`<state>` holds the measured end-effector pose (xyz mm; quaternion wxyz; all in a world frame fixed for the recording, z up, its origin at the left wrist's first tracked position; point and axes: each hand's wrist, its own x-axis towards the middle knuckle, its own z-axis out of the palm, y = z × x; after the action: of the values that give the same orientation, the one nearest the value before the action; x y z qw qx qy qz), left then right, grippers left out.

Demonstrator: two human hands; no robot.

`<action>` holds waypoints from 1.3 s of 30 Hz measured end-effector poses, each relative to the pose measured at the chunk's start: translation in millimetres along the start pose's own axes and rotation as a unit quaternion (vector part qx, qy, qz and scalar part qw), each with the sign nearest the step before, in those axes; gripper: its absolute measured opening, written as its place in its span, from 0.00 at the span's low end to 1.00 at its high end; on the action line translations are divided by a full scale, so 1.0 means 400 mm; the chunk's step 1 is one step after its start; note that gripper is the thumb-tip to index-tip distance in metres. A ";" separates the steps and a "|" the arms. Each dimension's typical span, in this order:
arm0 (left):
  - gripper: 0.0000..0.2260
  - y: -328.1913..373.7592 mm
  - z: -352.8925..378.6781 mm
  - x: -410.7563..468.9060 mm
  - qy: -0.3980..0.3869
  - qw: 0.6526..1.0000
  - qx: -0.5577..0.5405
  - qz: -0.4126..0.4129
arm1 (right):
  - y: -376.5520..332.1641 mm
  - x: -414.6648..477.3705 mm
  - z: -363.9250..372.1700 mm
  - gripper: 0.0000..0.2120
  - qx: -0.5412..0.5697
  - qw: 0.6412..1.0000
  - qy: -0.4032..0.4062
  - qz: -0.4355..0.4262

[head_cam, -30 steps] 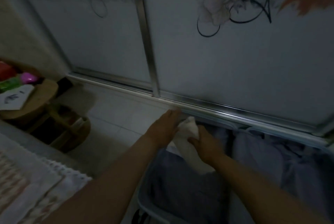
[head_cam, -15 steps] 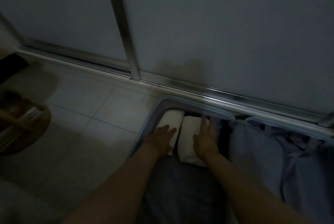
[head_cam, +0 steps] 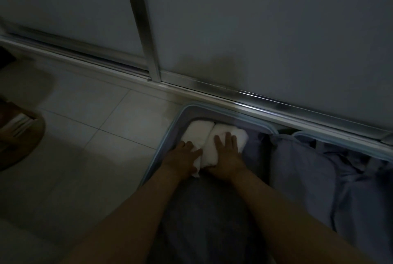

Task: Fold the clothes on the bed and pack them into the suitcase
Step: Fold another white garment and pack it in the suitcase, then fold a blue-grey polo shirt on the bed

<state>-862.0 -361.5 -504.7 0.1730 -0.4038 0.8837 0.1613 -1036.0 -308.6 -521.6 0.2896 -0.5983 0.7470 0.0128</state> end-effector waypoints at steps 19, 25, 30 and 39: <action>0.09 -0.111 -0.498 -0.607 0.332 0.910 -0.188 -0.164 | -0.580 -0.318 -0.351 0.20 0.161 0.952 0.094 -0.243; 0.09 -0.240 -0.595 -1.106 0.382 0.856 -0.191 -0.290 | -0.954 -0.625 -0.431 0.19 0.143 0.909 0.082 -0.382; 0.13 -0.369 -0.553 -1.517 0.392 0.820 -0.177 -0.378 | -1.270 -0.863 -0.380 0.17 0.058 0.887 0.040 -0.455; 0.18 -0.604 -0.322 -2.048 0.393 0.754 -0.206 -0.484 | -1.757 -1.109 -0.079 0.22 -0.070 0.848 -0.032 -0.525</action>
<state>-195.7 -27.5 -68.1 -0.2217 -0.8313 0.5060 0.0616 -364.4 -126.1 -66.4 0.2340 -0.9191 0.3093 -0.0699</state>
